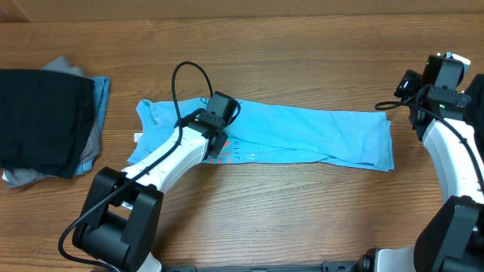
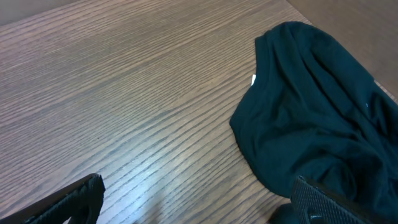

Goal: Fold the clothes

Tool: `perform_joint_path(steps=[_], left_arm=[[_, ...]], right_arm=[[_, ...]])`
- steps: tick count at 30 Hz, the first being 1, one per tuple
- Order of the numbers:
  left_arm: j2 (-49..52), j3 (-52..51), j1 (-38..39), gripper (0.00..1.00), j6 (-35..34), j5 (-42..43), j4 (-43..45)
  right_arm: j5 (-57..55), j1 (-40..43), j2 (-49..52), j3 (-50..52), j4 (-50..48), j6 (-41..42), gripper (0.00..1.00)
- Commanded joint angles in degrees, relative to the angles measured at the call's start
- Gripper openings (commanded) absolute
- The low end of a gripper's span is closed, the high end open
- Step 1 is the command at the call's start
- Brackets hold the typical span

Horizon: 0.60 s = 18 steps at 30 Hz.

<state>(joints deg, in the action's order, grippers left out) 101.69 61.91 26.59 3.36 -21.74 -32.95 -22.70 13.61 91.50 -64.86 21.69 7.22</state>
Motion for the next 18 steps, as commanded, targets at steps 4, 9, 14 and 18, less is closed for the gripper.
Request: perform_joint_path(steps=[4, 9, 14, 18], left_arm=[[0.5, 1.5, -0.3, 0.37, -0.8, 1.9, -0.3], [0.6, 1.5, -0.3, 0.39, -0.8, 8.0, -0.3], [1.1, 1.4, -0.3, 0.38, -1.6, 11.3, -0.5], [1.1, 1.5, -0.3, 0.39, -1.7, 11.3, -1.4]], right_arm=[[-0.2, 0.0, -0.3, -0.3, -0.3, -0.2, 1.0], [-0.2, 0.0, -0.3, -0.3, -0.3, -0.2, 1.0], [-0.2, 0.0, -0.3, -0.3, -0.3, -0.2, 1.0], [-0.2, 0.0, -0.3, -0.3, -0.3, -0.2, 1.0]])
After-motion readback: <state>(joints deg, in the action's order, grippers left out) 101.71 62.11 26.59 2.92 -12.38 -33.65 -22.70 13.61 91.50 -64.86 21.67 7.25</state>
